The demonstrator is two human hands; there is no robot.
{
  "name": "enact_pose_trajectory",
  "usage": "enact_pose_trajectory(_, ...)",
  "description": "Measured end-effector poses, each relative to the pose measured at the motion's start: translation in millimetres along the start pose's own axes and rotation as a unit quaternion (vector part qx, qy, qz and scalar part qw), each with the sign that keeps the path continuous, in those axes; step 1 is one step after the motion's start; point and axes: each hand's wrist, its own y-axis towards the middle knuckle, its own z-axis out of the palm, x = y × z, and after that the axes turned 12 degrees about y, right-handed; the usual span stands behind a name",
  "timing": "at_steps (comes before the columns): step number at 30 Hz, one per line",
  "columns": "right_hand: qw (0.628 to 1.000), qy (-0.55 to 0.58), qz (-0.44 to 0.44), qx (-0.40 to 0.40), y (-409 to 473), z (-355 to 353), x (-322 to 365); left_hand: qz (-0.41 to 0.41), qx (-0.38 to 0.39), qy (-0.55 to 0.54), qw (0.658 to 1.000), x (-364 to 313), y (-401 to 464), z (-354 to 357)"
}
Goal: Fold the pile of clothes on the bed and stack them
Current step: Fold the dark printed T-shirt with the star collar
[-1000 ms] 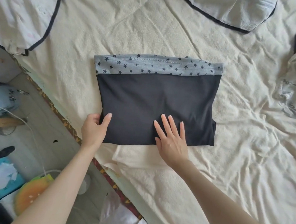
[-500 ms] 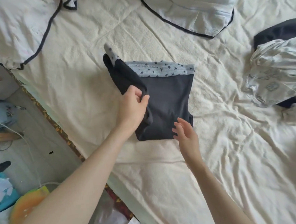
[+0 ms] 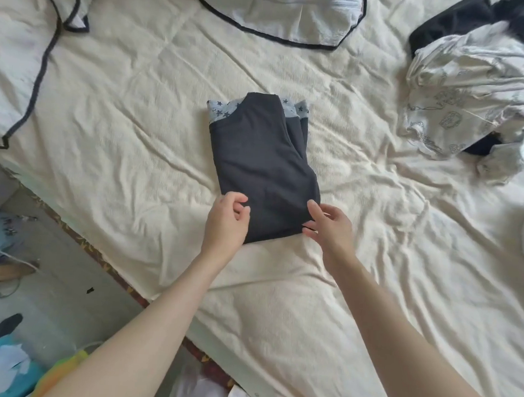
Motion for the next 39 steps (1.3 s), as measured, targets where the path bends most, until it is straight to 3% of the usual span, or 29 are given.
enact_pose_trajectory(2, 0.998, -0.059, -0.033, -0.008, 1.7, 4.3, -1.9, -0.056, 0.002, -0.006, 0.998, 17.9, 0.1, -3.8)
enact_pose_trajectory(5, 0.996, -0.075, -0.037, -0.022, -0.1, 3.2, -7.2, -0.158, 0.1, -0.078, 0.979, 31.0, -2.8, -1.4)
enact_pose_trajectory(7, 0.998, -0.054, -0.009, -0.043, -1.4, -1.9, -11.1, -0.184, 0.145, -0.108, 0.966, 33.6, -6.6, 3.0)
enact_pose_trajectory(13, 0.993, -0.048, -0.005, -0.112, 5.1, -6.5, -17.0, -0.181, 0.156, -0.065, 0.969, 40.2, -3.4, 7.0)
enact_pose_trajectory(16, 0.992, 0.011, 0.049, -0.117, -1.0, -2.3, -22.8, -0.172, 0.211, -0.107, 0.956, 46.7, -5.1, -1.9)
enact_pose_trajectory(19, 0.98, 0.122, 0.149, -0.046, -16.1, 5.7, -31.3, -0.169, 0.26, -0.148, 0.939, 50.8, -12.2, -12.4)
enact_pose_trajectory(21, 0.968, 0.186, 0.169, -0.025, -22.0, 11.8, -36.7, -0.168, 0.313, -0.127, 0.926, 51.6, -23.1, -14.4)
enact_pose_trajectory(25, 0.962, 0.198, 0.148, -0.118, -24.4, 8.7, -46.0, -0.141, 0.399, -0.085, 0.902, 50.0, -44.3, -17.4)
enact_pose_trajectory(27, 0.964, 0.171, 0.124, -0.159, -24.6, -2.4, -47.2, -0.116, 0.334, -0.048, 0.934, 49.0, -39.7, -22.1)
enact_pose_trajectory(30, 0.965, 0.152, 0.073, -0.2, -18.7, -22.2, -40.7, -0.057, 0.088, 0.006, 0.994, 41.7, -11.0, -36.5)
enact_pose_trajectory(32, 0.961, 0.168, 0.057, -0.214, -11.5, -31.4, -34.4, 0.019, -0.042, 0.036, 0.998, 32.4, 20.3, -47.9)
enact_pose_trajectory(33, 0.959, 0.177, 0.056, -0.214, -8.8, -33.3, -32.2, 0.058, -0.069, 0.059, 0.994, 27.0, 38.1, -51.5)
enact_pose_trajectory(35, 0.959, 0.18, 0.067, -0.208, -5.4, -34.1, -34.5, 0.106, -0.048, 0.099, 0.988, 13.7, 73.5, -52.1)
enact_pose_trajectory(39, 0.963, 0.172, 0.085, -0.187, -12.0, -24.7, -47.5, 0.114, 0.087, 0.149, 0.978, -9.2, 117.3, -36.4)
